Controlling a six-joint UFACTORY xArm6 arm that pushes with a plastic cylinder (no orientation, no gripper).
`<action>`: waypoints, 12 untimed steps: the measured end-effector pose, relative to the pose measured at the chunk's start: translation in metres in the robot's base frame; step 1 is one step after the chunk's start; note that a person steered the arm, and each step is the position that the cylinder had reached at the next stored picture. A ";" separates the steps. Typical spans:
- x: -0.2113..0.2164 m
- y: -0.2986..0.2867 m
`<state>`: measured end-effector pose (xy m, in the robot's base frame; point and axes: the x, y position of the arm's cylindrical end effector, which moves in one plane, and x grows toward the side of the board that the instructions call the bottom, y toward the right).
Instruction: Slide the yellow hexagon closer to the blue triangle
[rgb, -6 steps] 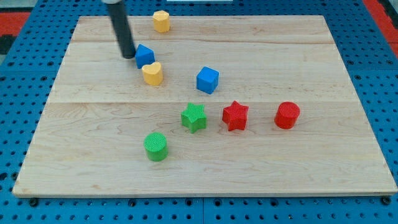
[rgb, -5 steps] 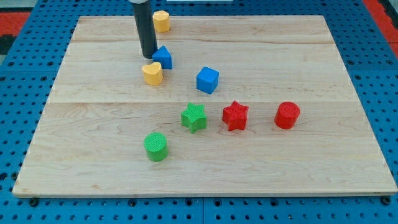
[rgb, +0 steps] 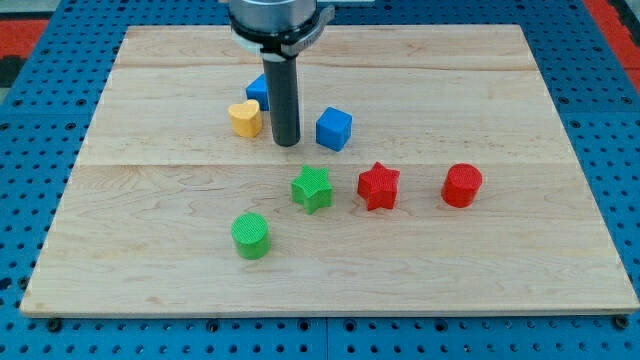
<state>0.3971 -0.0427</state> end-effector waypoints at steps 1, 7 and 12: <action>-0.020 -0.036; -0.029 -0.142; -0.205 -0.114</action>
<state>0.1922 -0.1567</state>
